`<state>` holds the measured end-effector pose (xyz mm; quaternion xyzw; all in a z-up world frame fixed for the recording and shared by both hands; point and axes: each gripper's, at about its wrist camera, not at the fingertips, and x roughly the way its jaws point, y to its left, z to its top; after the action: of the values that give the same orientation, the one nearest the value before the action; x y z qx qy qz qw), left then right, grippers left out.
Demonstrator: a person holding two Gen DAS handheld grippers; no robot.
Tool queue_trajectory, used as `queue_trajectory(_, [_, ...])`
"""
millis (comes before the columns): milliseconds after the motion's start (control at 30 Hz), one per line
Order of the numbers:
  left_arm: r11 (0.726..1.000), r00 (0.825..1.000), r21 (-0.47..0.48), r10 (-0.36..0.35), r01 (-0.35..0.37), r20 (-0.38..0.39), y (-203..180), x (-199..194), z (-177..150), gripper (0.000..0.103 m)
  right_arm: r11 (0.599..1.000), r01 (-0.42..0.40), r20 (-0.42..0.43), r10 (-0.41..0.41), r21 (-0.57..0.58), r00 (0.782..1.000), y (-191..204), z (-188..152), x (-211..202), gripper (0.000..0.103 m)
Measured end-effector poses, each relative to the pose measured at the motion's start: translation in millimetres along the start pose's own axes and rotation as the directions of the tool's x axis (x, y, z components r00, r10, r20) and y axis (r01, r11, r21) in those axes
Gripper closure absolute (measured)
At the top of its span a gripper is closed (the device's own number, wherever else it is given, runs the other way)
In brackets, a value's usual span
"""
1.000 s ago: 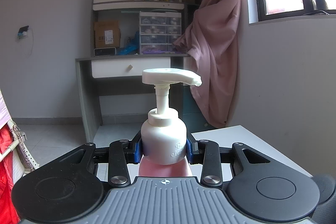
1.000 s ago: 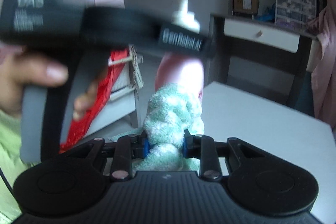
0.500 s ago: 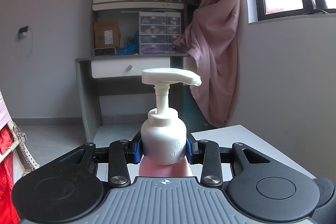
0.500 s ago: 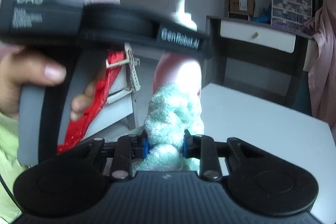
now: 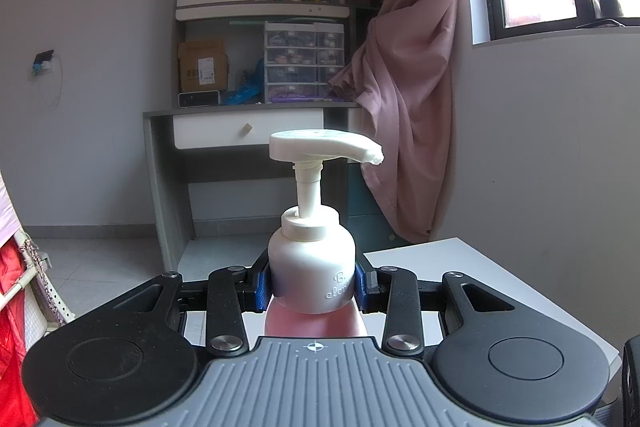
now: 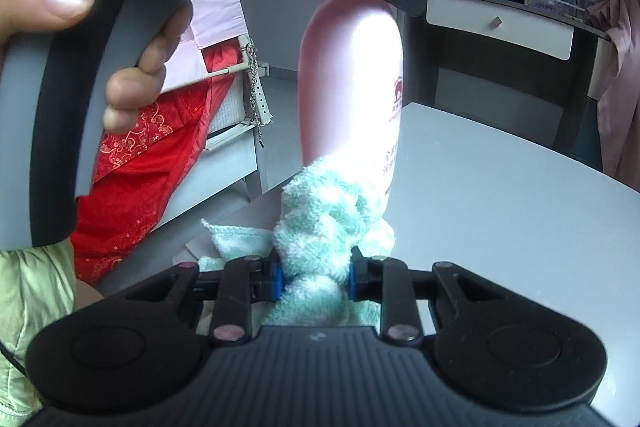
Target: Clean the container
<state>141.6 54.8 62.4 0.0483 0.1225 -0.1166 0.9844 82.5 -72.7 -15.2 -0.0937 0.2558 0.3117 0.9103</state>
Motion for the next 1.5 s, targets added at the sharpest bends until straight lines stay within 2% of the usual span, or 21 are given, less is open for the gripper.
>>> queue_trajectory(200, [1.0,1.0,-0.004,-0.016,0.016,0.011,-4.2,-1.2,0.9,0.06,1.0,0.005,0.001,-0.005,0.006,1.0,1.6,-2.3,-1.5,0.075])
queue_trajectory(267, [0.999,0.999,-0.02,-0.03,0.03,0.032,-2.6,-3.3,1.2,0.055,1.0,0.006,0.002,-0.006,0.01,1.0,3.3,-3.2,-2.2,0.075])
queue_trajectory(333, [0.999,0.998,-0.011,-0.038,0.038,0.055,-1.7,-5.9,0.3,0.031,1.0,0.007,0.002,-0.007,0.013,1.0,3.6,-3.3,-2.4,0.075])
queue_trajectory(400, [0.998,0.996,-0.005,-0.054,0.055,0.073,-0.8,-7.9,-0.5,0.025,1.0,0.007,0.001,-0.007,0.014,1.0,4.1,-3.9,-3.3,0.075])
queue_trajectory(600, [0.988,0.981,0.027,-0.155,0.153,0.12,10.5,-10.5,-2.6,0.024,1.0,0.004,-0.002,-0.004,0.014,1.0,6.5,-5.5,-7.5,0.075])
queue_trajectory(700, [0.971,0.968,0.097,-0.228,0.218,0.104,16.3,-8.1,-8.2,0.024,1.0,0.002,0.003,-0.002,0.009,1.0,7.8,-8.4,-9.3,0.075])
queue_trajectory(800, [0.937,0.945,0.212,-0.306,0.277,0.119,20.8,-8.2,-16.8,0.024,1.0,-0.003,0.008,0.002,0.013,1.0,7.1,-10.1,-10.4,0.075])
queue_trajectory(867, [0.907,0.915,0.247,-0.38,0.341,0.133,28.3,-6.9,-22.1,0.024,1.0,-0.005,0.009,0.005,0.015,1.0,6.8,-10.6,-11.2,0.075])
queue_trajectory(967, [0.869,0.872,0.238,-0.472,0.434,0.133,41.9,1.5,-25.7,0.024,1.0,-0.007,0.011,0.007,0.014,1.0,7.1,-12.2,-11.7,0.075])
queue_trajectory(1067, [0.855,0.852,0.209,-0.507,0.476,0.134,54.9,16.9,-29.5,0.024,1.0,-0.01,0.013,0.009,0.015,1.0,5.8,-13.4,-10.6,0.075])
queue_trajectory(1100, [0.844,0.837,0.185,-0.529,0.503,0.14,60.6,22.4,-30.4,0.024,1.0,-0.01,0.014,0.01,0.014,1.0,5.5,-13.7,-10.4,0.075])
queue_trajectory(1200, [0.793,0.775,0.111,-0.608,0.598,0.172,72.6,36.7,-36.3,0.024,1.0,-0.013,0.015,0.013,0.015,1.0,3.6,-13.7,-11.3,0.075])
queue_trajectory(1233, [0.78,0.761,0.106,-0.625,0.617,0.176,73.2,41.0,-38.5,0.024,1.0,-0.014,0.015,0.014,0.017,1.0,2.6,-13.5,-11.0,0.075])
queue_trajectory(1333, [0.784,0.768,0.111,-0.621,0.611,0.158,68.2,55.2,-48.4,0.028,1.0,-0.016,0.018,0.016,0.019,1.0,3.0,-13.7,-11.0,0.075])
queue_trajectory(1367, [0.78,0.764,0.103,-0.625,0.617,0.159,67.9,58.0,-51.0,0.03,1.0,-0.017,0.019,0.017,0.02,1.0,2.7,-13.6,-10.9,0.075])
queue_trajectory(1433, [0.761,0.742,0.079,-0.647,0.644,0.174,70.1,59.6,-55.0,0.064,1.0,-0.019,0.02,0.018,0.021,1.0,1.8,-13.6,-10.6,0.075])
queue_trajectory(1500, [0.765,0.747,0.065,-0.64,0.64,0.178,67.6,59.4,-57.8,0.064,0.999,-0.021,0.022,0.021,0.024,1.0,0.8,-13.2,-9.8,0.075])
